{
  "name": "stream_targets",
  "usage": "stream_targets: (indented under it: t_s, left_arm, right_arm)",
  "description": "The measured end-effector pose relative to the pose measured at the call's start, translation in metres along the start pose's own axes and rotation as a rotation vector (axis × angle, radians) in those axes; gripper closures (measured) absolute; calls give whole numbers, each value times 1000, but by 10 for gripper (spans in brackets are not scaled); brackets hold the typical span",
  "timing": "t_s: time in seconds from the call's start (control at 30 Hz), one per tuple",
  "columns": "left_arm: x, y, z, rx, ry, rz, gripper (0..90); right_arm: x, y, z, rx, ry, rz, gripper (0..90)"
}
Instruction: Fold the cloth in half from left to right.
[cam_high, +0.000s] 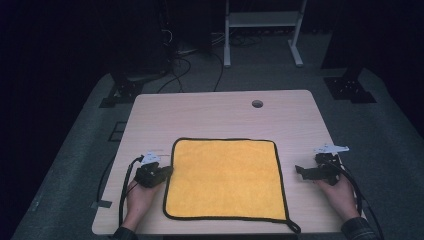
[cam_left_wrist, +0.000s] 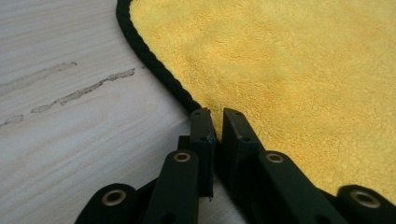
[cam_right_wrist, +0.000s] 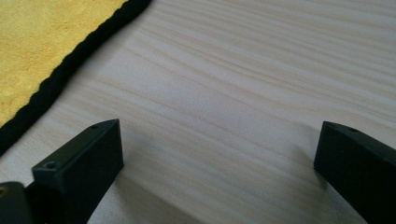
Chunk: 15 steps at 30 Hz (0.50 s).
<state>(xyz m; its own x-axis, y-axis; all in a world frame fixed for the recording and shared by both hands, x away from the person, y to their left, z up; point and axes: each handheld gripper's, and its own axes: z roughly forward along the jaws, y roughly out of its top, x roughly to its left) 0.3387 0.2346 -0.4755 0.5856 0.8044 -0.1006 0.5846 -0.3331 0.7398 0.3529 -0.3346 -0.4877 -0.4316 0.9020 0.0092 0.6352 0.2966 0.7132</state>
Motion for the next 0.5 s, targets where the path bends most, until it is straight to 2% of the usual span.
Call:
stream_targets:
  t_s: [0.23,0.37,0.4,0.5]
  left_arm:
    - [2,0,0,1,-17,-11,875]
    - [2,1,0,3,-26,-32,873]
    - [2,1,-1,4,-30,-24,873]
    - [1,3,-4,-19,-48,-24,875]
  right_arm:
    - [0,0,0,0,0,-2,5]
    - [0,0,0,-1,1,-2,4]
    - [0,0,0,-1,0,-2,4]
    - [0,0,0,-1,0,-2,5]
